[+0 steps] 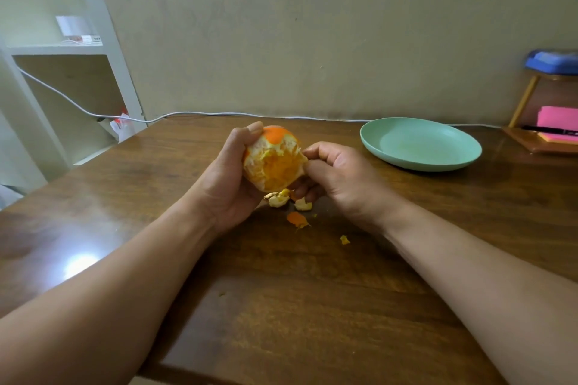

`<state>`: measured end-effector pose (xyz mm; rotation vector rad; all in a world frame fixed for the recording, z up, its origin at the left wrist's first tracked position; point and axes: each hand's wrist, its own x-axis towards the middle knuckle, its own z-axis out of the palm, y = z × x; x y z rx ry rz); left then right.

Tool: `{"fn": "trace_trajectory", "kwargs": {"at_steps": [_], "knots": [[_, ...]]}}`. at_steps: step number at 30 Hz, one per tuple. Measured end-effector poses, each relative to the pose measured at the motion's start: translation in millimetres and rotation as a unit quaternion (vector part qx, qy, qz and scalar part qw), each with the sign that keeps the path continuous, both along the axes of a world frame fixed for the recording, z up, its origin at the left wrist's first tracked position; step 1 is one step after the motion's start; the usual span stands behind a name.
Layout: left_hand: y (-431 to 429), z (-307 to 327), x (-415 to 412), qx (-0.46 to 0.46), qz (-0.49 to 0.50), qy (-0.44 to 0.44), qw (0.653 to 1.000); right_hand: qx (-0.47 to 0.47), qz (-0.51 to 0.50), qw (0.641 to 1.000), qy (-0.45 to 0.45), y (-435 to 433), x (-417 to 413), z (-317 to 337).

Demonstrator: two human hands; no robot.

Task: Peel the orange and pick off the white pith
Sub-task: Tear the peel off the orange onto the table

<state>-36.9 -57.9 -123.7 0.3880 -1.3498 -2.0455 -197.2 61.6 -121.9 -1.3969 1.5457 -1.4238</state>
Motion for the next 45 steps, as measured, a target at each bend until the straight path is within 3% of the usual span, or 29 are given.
{"fn": "trace_trajectory", "kwargs": {"at_steps": [5, 15, 26, 32, 38, 45], "knots": [[-5, -2, -2, 0.018, 0.001, 0.006, 1.000, 0.023, 0.005, 0.999, -0.031, 0, 3, 1], [4, -2, -4, -0.003, 0.006, -0.025, 1.000, 0.013, -0.002, 0.998, 0.063, -1, -3, -1], [3, 3, -1, 0.054, 0.016, 0.002, 0.998, -0.002, 0.023, 0.999, -0.037, -7, -4, -4], [7, 10, -7, -0.056, 0.050, -0.115, 0.991, -0.026, -0.077, 0.988, 0.130, -2, -7, -3], [1, 11, 1, -0.076, 0.056, -0.139, 0.986, -0.072, -0.132, 0.942, 0.301, 1, -1, 0], [-4, 5, 2, -0.146, 0.068, -0.119, 0.980, -0.044, -0.107, 0.943, 0.313, 4, 0, 6]]}}
